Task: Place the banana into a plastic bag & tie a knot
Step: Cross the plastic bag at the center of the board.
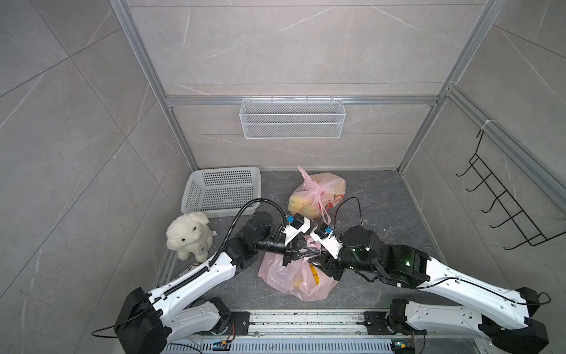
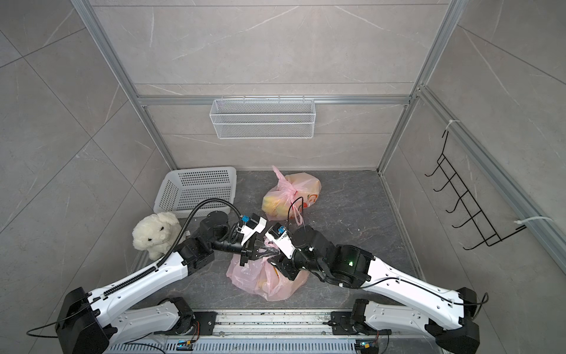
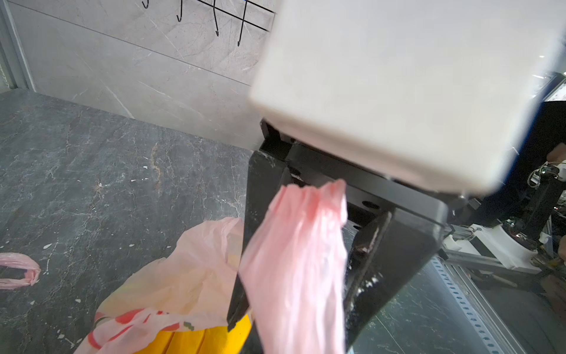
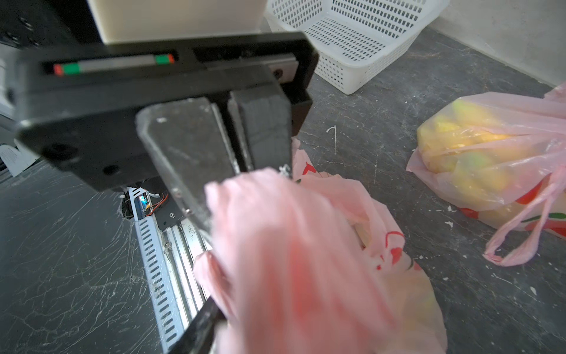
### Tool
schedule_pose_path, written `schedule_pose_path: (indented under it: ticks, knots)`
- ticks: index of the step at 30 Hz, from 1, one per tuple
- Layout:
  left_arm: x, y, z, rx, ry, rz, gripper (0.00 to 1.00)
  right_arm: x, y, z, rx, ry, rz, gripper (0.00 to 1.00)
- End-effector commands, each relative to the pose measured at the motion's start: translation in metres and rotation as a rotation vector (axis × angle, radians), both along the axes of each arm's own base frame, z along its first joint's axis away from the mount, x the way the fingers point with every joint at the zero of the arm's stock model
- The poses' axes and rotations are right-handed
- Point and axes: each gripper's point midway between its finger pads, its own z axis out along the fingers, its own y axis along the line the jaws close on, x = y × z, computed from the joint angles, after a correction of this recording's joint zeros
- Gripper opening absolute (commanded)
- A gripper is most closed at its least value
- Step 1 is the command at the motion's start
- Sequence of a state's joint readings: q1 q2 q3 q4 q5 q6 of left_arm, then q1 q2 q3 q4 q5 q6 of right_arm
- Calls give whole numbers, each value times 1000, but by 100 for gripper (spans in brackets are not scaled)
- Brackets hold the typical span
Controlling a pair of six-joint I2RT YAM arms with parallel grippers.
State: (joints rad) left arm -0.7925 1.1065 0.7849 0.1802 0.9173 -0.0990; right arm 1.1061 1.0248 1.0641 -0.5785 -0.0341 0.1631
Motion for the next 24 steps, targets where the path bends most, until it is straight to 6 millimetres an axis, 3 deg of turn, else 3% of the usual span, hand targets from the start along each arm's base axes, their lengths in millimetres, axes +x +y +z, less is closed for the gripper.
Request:
schedule_pose_path:
  ticks: [1, 8, 14, 18, 24]
  knots:
    - [-5, 2, 12, -45, -69, -11, 0, -5, 2, 5, 35, 6, 16, 42]
    - [-5, 2, 14, -48, -69, -8, 0, -9, 1, 5, 36, 13, 37, 53]
    - [-4, 3, 13, -45, -67, -6, 0, -12, 1, 3, 38, 30, 58, 46]
    - [-4, 2, 12, -43, -64, -5, 0, -14, 3, 3, 54, 43, 74, 49]
    - [-5, 1, 11, -40, -55, -17, 0, -11, 7, 3, 68, 50, 65, 41]
